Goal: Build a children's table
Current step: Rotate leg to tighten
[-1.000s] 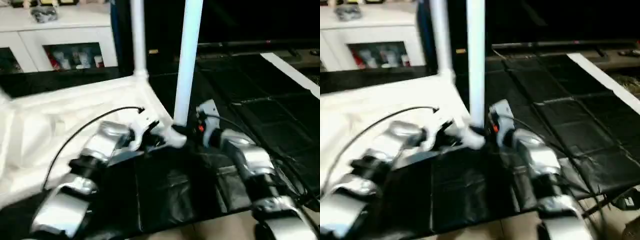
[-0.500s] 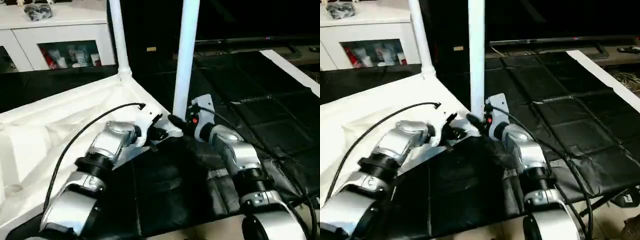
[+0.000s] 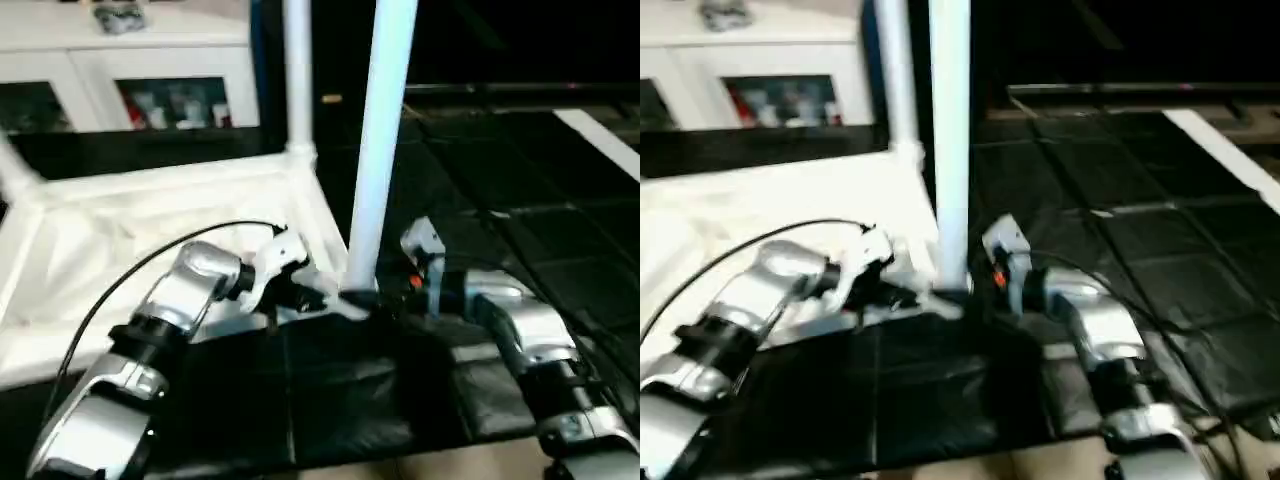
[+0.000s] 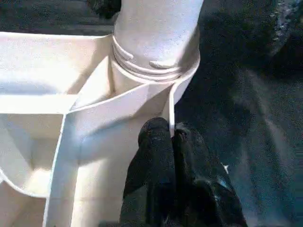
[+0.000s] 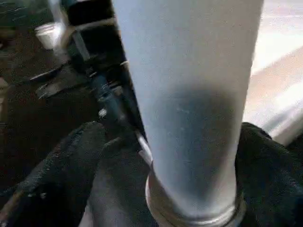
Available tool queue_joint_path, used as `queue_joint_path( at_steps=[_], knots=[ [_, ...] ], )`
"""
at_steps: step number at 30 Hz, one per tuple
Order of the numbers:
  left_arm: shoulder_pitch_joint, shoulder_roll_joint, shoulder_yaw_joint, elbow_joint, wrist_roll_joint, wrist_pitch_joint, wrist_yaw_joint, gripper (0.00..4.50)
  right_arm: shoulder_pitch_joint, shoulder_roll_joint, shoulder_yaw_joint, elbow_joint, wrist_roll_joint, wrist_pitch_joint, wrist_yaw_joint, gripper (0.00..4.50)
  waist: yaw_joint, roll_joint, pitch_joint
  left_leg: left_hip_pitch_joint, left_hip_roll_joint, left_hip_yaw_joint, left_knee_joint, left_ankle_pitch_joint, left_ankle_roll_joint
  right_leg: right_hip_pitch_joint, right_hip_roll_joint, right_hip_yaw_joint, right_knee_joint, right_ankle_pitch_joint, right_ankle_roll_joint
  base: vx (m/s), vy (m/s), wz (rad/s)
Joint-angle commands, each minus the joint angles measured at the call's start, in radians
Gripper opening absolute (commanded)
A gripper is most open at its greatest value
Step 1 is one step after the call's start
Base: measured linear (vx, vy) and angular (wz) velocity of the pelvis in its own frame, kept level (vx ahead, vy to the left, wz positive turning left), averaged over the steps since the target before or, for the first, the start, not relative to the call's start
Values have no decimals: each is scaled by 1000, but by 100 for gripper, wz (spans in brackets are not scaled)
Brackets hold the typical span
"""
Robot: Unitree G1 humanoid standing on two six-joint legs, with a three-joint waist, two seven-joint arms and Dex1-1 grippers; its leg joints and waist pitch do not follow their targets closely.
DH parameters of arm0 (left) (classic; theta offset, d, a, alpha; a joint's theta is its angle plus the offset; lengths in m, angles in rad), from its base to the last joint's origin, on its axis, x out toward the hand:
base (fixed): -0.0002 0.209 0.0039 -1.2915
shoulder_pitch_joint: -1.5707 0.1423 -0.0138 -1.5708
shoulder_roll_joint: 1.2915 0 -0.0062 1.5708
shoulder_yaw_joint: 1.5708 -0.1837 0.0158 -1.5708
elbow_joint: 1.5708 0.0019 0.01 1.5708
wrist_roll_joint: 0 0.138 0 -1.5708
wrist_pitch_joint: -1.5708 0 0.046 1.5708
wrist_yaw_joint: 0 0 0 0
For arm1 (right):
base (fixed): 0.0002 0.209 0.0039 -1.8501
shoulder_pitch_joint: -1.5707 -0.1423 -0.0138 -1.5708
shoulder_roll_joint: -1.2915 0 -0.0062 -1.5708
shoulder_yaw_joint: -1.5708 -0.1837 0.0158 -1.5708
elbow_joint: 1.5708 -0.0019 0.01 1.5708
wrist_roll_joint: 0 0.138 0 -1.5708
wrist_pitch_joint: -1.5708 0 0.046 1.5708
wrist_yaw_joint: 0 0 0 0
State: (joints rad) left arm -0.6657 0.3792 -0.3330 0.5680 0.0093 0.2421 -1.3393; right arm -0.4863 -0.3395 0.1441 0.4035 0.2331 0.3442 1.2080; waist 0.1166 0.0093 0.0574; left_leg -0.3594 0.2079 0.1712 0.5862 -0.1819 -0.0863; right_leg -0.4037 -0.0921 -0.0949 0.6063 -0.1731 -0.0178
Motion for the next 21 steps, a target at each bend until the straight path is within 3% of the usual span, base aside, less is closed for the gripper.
queue_joint_path(
  at_steps=[1,9,12,13,21],
  knots=[
    [-4,17,-51,-59,-13,-59,-124,0,-9,-36,9,-8,8,-10,66,446,-3,7,-72,12,27,3,-67,-210,42,55,-53,52,-70,-196,-233,0,0,0],
    [8,68,-87,-74,-9,-127,-221,0,-27,-72,58,0,34,-14,222,446,5,2,-72,9,27,1,-68,-215,33,57,-56,51,-71,-244,-220,0,0,0],
    [14,76,-92,-85,-15,-133,-234,0,-31,-57,64,18,23,-74,223,420,4,-1,-72,6,27,1,-67,-202,32,55,-58,51,-68,-239,-220,0,0,0],
    [14,76,-92,-85,-17,-135,-237,0,-32,-56,64,21,24,-70,225,409,3,-6,-71,5,27,2,-67,-201,33,56,-57,51,-69,-243,-218,0,0,0],
    [17,79,-105,-87,-16,-154,-246,0,-52,-37,78,55,38,-45,277,352,4,-4,-73,5,26,2,-65,-187,38,56,-56,51,-67,-239,-218,0,0,0]
  ],
)
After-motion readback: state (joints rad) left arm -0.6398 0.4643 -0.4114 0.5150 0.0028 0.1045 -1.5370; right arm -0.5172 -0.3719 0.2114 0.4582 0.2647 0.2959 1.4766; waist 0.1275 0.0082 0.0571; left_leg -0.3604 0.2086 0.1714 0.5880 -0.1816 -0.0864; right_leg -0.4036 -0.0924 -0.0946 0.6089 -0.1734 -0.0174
